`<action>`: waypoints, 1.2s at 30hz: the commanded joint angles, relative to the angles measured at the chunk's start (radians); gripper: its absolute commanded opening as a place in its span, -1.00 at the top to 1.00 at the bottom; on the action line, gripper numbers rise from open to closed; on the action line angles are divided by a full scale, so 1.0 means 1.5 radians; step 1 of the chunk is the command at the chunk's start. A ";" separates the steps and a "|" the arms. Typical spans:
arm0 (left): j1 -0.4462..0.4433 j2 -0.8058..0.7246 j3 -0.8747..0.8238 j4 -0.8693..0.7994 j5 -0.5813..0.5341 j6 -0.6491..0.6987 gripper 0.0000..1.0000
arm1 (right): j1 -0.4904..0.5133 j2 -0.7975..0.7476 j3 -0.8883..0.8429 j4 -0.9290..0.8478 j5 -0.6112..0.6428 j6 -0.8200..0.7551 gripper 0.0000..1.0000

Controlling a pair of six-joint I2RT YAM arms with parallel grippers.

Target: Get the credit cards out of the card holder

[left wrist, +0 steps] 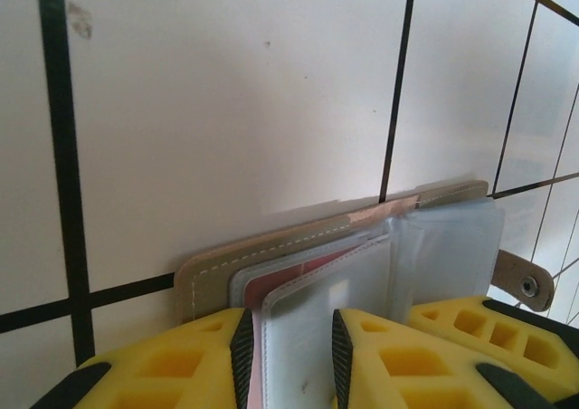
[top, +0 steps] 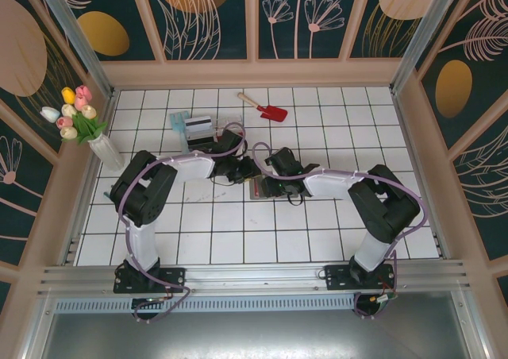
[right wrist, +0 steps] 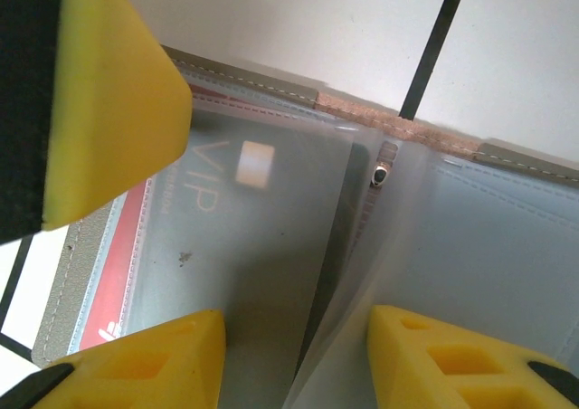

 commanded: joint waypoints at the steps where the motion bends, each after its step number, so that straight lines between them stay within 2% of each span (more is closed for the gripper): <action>1: -0.005 0.022 0.022 -0.037 -0.005 0.025 0.34 | 0.007 0.014 -0.034 -0.064 -0.031 -0.008 0.08; 11: -0.015 0.051 0.050 -0.101 -0.028 0.047 0.28 | 0.005 0.014 -0.042 -0.046 -0.044 -0.013 0.08; 20: -0.016 0.036 0.046 -0.030 0.053 0.044 0.29 | -0.003 -0.007 -0.041 -0.040 -0.048 -0.011 0.04; 27: -0.016 0.036 0.038 -0.008 0.060 0.031 0.39 | -0.004 -0.074 -0.015 -0.033 -0.047 -0.008 -0.03; 31: -0.016 0.028 0.027 0.007 0.070 0.027 0.40 | -0.004 -0.135 -0.030 -0.015 -0.058 -0.005 -0.21; 36: -0.016 0.019 0.011 0.047 0.102 0.015 0.37 | -0.014 -0.217 -0.056 0.005 -0.052 0.013 -0.31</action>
